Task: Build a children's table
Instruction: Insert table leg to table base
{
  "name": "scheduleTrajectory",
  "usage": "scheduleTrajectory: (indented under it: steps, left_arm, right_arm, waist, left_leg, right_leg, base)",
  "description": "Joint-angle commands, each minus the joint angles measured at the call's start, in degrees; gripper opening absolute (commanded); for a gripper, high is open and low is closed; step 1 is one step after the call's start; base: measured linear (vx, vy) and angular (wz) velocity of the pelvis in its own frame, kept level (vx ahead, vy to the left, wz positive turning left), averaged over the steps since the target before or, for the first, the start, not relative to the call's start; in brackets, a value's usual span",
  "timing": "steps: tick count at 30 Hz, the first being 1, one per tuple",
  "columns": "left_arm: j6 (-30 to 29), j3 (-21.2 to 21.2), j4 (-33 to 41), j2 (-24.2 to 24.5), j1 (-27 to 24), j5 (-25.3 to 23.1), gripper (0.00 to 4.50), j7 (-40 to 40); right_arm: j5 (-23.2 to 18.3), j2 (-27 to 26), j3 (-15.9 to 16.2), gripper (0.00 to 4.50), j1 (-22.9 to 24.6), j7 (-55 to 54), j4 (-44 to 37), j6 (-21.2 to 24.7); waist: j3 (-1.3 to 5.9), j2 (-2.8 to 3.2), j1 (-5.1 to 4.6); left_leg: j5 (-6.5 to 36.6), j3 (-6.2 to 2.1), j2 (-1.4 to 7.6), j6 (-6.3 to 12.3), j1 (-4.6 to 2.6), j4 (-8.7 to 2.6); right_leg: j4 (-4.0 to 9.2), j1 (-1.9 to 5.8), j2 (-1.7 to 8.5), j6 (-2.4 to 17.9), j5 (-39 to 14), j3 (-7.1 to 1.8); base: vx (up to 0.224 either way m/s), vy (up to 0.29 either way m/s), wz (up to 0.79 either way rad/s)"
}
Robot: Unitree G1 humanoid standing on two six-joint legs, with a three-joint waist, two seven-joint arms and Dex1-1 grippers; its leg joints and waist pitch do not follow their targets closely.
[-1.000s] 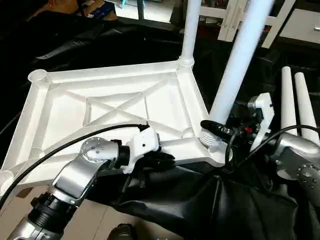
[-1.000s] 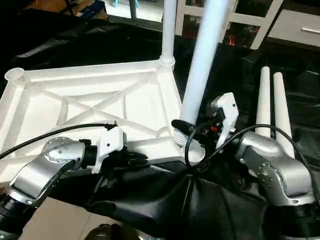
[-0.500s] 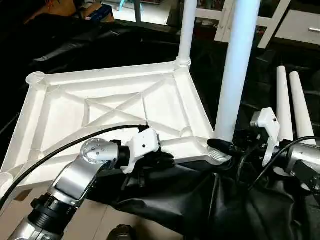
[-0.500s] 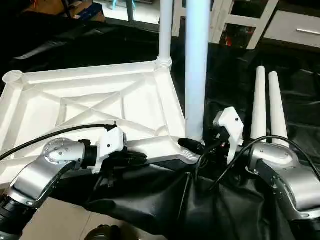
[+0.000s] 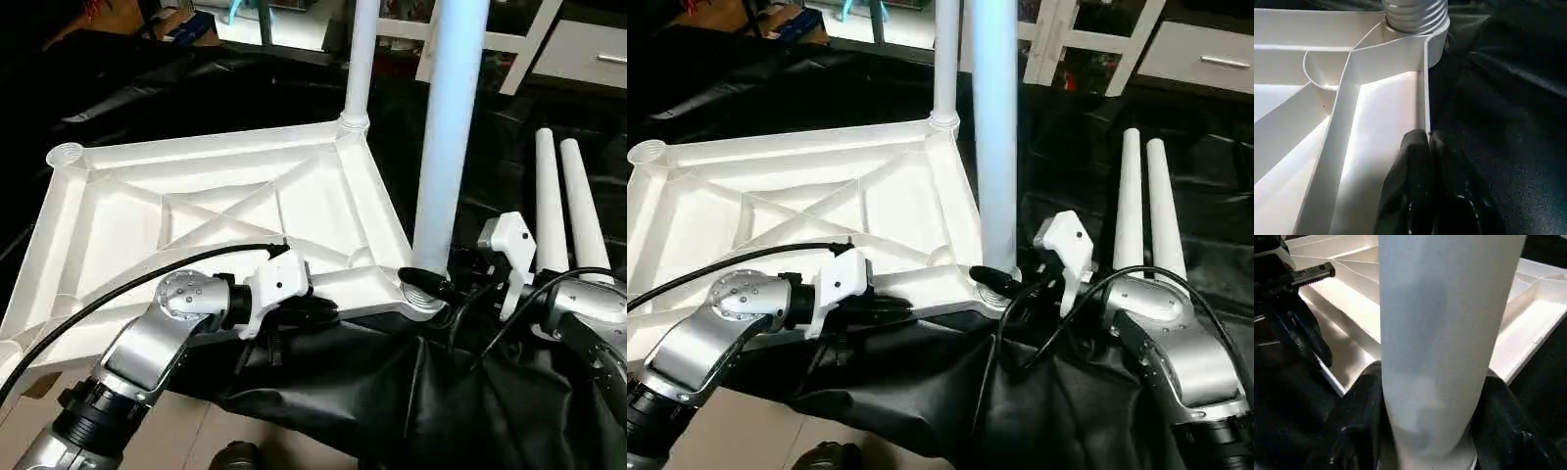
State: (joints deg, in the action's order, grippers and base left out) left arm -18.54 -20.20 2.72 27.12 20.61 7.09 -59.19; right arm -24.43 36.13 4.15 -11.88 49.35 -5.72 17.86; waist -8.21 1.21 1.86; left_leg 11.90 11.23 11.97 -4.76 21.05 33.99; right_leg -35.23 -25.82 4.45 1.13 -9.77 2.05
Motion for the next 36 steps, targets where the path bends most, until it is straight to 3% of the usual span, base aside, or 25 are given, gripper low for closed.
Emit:
scheduleTrajectory:
  steps: [1, 4, 15, 19, 27, 36]
  left_arm:
    - [1.0, -0.4, 1.2, -0.4, 0.2, 0.8, 0.0, -0.7]
    - [0.9, -0.5, 1.3, -0.5, 0.2, 0.8, 0.0, -0.6]
    - [0.9, -0.5, 1.1, -0.8, 0.2, 0.8, 0.0, -0.5]
    - [0.8, -0.6, 1.0, -1.1, 0.4, 0.8, 0.0, -0.3]
    - [1.2, -0.3, 0.4, -1.5, 0.5, 0.6, 0.0, 0.4]
    - [1.9, 0.1, -0.4, -2.1, 0.8, 0.3, 0.0, 1.2]
  right_arm:
    - [1.1, -1.0, 2.6, 1.93, 0.2, 0.6, 1.4, 0.0]
    - [1.1, -3.4, 2.7, 1.93, 0.2, -0.2, 1.9, -0.6]
    - [-5.5, -11.0, -3.2, 1.93, 0.9, -4.2, 5.2, 3.0]
    - [-4.8, -11.8, -3.7, 1.93, 1.5, -4.4, 7.0, 2.8]
    - [-2.4, -12.1, -5.1, 1.93, 3.8, -4.7, 9.2, 0.0]
    - [-4.3, -15.8, -10.1, 1.93, 5.9, -7.4, 11.9, -5.7]
  waist:
    - [3.99, -0.59, 0.18]
    - [3.98, -0.67, 0.01]
    - [3.78, -0.54, -0.14]
    - [3.67, -0.49, -0.14]
    - [3.5, -0.45, -0.05]
    - [3.23, -0.41, -0.16]
  left_leg:
    - [2.5, -0.24, 0.54, 7.99, -0.08, -3.29]
    - [3.4, -0.24, 0.57, 7.61, -0.1, -3.35]
    - [3.5, -0.21, 0.51, 7.29, -0.19, -3.51]
    - [4.3, -0.19, 0.55, 6.69, -0.26, -3.62]
    - [5.4, -0.15, 0.6, 5.95, -0.29, -3.81]
    - [8.1, -0.2, 0.68, 4.85, -0.34, -4.22]
  right_leg:
    - [3.33, 4.45, 2.16, 15.6, -2.7, -2.06]
    - [3.49, 4.37, 2.18, 15.2, -4.3, -2.08]
    - [3.52, 4.22, 2.05, 15.7, -3.1, -2.12]
    - [3.7, 4.15, 2.12, 15.3, -4.8, -2.12]
    - [3.98, 3.97, 2.16, 14.5, -6.2, -2.17]
    - [4.54, 3.69, 2.2, 13.4, -9.7, -2.19]
  base:
    - [0.0, 0.0, 0.0]
    - [0.0, 0.0, 0.0]
    - [0.0, 0.0, 0.0]
    - [0.0, 0.0, 0.0]
    - [0.0, 0.0, 0.0]
    - [0.0, 0.0, 0.0]
